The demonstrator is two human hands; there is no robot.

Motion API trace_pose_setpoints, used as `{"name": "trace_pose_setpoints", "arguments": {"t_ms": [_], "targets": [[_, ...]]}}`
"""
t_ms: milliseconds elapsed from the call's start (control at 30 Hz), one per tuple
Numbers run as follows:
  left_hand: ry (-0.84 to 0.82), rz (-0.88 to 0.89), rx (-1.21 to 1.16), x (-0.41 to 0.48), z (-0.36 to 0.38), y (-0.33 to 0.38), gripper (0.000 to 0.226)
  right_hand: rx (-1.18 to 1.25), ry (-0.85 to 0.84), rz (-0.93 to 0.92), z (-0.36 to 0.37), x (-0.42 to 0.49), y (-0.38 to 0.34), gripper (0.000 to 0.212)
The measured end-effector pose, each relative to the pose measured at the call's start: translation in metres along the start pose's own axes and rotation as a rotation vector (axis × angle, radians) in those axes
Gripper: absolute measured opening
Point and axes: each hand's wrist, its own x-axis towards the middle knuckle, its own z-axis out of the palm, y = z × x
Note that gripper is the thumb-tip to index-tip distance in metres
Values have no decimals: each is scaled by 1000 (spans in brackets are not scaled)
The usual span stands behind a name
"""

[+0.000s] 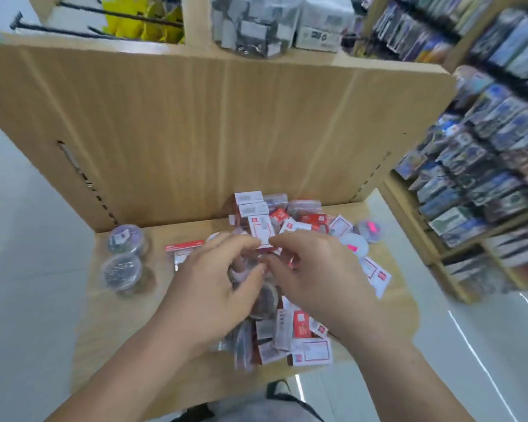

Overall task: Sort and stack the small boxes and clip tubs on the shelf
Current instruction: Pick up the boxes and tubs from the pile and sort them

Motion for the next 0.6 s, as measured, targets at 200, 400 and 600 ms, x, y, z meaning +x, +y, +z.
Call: {"name": "trace_pose_setpoints", "arguments": {"t_ms": [200,400,600], "targets": [[-174,66,109,18,68,22,25,72,33,205,-41,-23,104,19],[-139,62,270,58,124,55,30,47,18,267,-47,9,211,29],[-227,-69,594,86,193,70,40,120,-164,178,-23,37,247,41]]}}
